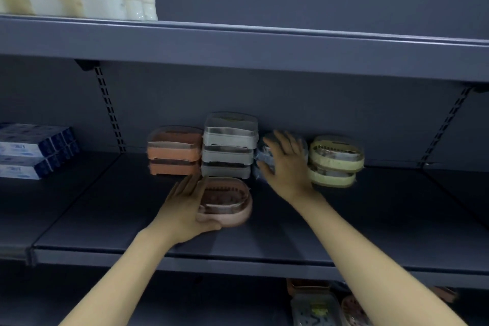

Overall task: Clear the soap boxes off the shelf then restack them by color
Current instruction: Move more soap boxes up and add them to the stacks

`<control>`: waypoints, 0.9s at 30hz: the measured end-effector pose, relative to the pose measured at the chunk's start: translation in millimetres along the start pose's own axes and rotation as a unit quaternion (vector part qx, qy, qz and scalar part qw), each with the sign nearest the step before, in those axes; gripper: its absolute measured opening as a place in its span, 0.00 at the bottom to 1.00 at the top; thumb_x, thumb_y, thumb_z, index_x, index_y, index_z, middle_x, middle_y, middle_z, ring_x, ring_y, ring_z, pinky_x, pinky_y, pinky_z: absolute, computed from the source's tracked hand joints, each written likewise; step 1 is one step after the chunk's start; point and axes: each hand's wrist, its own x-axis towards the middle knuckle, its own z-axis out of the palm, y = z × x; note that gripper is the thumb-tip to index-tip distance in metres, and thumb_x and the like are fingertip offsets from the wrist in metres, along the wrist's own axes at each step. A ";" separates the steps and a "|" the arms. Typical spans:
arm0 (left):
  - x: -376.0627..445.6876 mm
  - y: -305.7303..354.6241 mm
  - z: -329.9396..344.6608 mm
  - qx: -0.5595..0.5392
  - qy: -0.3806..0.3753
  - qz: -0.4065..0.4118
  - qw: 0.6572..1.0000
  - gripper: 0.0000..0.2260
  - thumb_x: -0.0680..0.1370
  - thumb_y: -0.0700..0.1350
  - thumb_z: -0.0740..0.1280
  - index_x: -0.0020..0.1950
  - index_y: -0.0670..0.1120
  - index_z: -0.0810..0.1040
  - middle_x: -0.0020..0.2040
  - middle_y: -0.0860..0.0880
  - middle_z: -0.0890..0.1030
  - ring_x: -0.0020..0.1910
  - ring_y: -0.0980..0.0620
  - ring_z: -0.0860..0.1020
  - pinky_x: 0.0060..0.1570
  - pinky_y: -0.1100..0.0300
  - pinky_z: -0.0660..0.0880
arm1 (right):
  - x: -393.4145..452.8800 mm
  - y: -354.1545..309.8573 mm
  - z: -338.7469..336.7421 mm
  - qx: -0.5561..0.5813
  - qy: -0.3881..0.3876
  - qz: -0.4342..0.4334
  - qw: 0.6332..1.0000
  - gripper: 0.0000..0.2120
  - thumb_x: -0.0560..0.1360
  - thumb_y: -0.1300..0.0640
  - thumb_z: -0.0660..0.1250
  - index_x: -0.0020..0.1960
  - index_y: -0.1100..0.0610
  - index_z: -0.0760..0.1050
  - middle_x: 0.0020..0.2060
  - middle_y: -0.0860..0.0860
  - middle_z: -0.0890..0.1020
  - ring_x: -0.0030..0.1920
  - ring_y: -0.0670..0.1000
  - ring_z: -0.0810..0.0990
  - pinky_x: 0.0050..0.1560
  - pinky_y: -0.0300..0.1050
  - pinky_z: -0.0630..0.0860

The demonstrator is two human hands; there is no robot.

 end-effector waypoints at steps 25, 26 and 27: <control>36.4 145.3 51.6 -0.085 0.037 0.169 0.981 0.39 0.74 0.60 0.67 0.77 0.51 0.51 0.78 0.48 0.47 0.76 0.49 0.48 0.72 0.56 0.49 | -122.6 44.1 -59.4 -0.016 -0.153 0.042 0.987 0.25 0.75 0.55 0.65 0.71 0.49 0.67 0.71 0.49 0.68 0.71 0.54 0.63 0.69 0.50 0.58; 40.8 159.2 55.3 -0.078 0.041 0.180 0.980 0.38 0.74 0.59 0.66 0.77 0.50 0.51 0.78 0.48 0.47 0.76 0.49 0.47 0.72 0.56 0.48 | -126.7 56.5 -66.0 -0.018 -0.152 0.047 0.987 0.24 0.75 0.54 0.65 0.70 0.50 0.68 0.70 0.49 0.69 0.71 0.55 0.64 0.69 0.50 0.59; 45.2 174.2 58.5 -0.078 0.045 0.189 0.978 0.36 0.75 0.57 0.66 0.77 0.50 0.52 0.78 0.49 0.48 0.76 0.50 0.48 0.72 0.57 0.48 | -130.6 69.4 -73.0 -0.021 -0.155 0.053 0.986 0.24 0.75 0.53 0.65 0.70 0.50 0.68 0.70 0.50 0.69 0.71 0.55 0.64 0.69 0.51 0.59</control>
